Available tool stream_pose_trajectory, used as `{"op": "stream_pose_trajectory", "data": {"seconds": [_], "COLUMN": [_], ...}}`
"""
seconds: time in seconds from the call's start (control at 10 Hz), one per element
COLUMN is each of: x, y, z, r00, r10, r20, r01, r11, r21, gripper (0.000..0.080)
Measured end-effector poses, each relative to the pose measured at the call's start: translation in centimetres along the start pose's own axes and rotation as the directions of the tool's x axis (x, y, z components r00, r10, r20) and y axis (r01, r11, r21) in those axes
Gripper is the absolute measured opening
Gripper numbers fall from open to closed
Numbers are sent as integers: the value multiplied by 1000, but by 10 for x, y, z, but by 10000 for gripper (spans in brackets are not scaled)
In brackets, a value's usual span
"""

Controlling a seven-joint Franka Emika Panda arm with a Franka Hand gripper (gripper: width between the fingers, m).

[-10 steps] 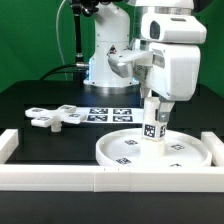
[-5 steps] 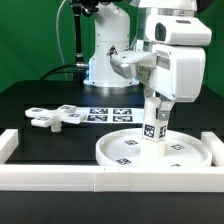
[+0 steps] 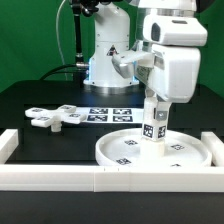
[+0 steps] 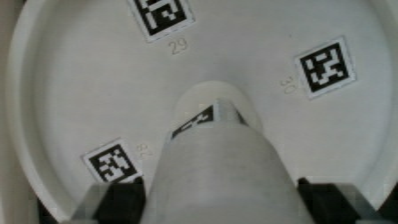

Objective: Assemble round table

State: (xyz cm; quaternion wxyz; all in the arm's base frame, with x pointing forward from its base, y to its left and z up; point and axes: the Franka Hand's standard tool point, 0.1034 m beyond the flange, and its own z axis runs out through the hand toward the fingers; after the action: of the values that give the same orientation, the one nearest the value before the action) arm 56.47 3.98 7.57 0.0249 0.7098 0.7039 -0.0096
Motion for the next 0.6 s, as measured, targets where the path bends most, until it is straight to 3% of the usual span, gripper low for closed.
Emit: {"op": "stream_pose_trajectory", "data": {"seconds": [0.2,0.6], "x": [0,3], "y": [-1,-3], "z": [1,1], "r00": [962,714], "r10": [275,700], "r20": [-5,-5], "r01": [-275,-700], "r11": [962,714], "r21": [-2,11], "gripper": [407,407]}}
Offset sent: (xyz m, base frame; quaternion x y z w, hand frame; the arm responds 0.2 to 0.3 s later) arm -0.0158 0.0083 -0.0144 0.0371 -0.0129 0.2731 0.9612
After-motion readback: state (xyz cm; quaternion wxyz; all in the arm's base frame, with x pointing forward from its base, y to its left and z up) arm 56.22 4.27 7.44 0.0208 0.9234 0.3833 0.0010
